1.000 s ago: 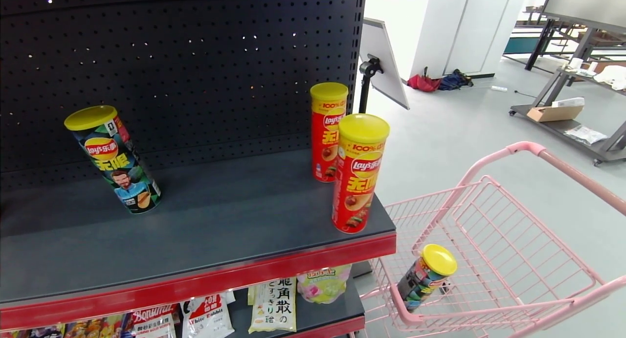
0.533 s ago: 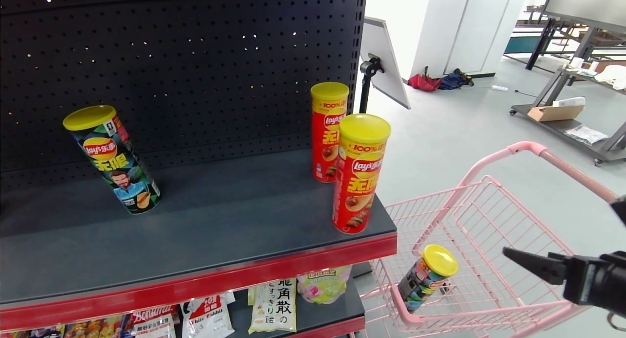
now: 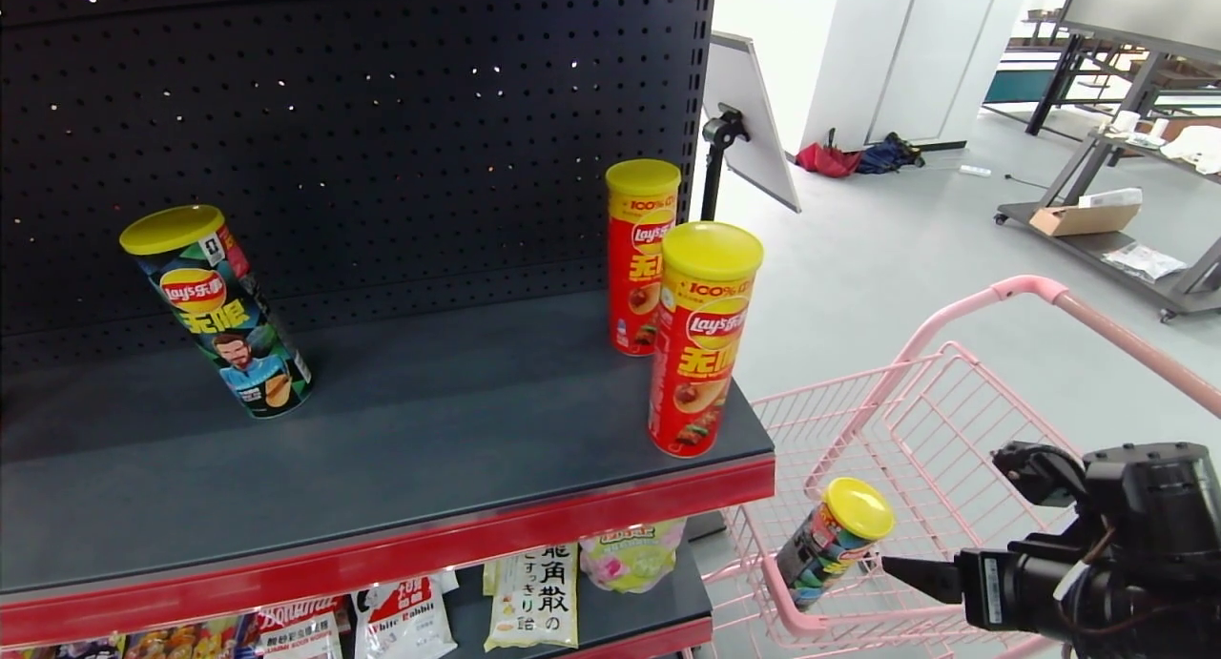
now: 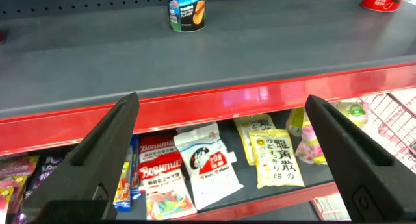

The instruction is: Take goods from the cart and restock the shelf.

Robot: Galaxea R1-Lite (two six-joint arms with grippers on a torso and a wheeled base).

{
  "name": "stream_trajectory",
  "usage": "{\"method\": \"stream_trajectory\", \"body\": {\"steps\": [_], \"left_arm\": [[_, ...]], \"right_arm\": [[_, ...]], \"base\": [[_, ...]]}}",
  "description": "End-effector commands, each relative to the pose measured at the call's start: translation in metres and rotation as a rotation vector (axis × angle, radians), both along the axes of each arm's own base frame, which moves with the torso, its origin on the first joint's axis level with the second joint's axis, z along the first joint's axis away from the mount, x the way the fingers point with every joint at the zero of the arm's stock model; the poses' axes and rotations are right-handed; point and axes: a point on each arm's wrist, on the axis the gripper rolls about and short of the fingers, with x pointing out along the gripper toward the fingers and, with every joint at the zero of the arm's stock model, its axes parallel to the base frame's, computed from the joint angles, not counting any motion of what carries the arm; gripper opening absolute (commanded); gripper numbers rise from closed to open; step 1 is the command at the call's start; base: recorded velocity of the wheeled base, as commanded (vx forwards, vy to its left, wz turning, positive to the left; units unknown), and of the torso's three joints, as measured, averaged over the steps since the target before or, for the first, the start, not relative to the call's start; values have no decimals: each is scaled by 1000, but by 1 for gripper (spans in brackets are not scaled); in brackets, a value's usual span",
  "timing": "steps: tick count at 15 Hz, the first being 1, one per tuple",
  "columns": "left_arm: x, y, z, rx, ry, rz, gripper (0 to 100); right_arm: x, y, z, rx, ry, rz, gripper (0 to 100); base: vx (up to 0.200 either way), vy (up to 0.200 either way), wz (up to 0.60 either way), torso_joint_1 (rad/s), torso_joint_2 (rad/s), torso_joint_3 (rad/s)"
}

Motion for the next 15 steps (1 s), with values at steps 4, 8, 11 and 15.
{"method": "stream_trajectory", "body": {"steps": [4,8,11,15], "left_arm": [[0,0,0,0,1,1,100],[0,0,0,0,1,1,100],[0,0,0,-2,1,1,100],[0,0,0,-2,1,1,100]], "right_arm": [[8,5,-4,-62,-27,-19,100],[1,4,-6,-106,-31,-5,100],[3,4,-11,-181,-18,-40,100],[5,5,-10,-187,-26,-33,100]], "base": [[0,0,0,0,0,0],[0,0,0,0,0,0],[0,0,0,0,0,0],[0,0,0,-18,36,27]]}}
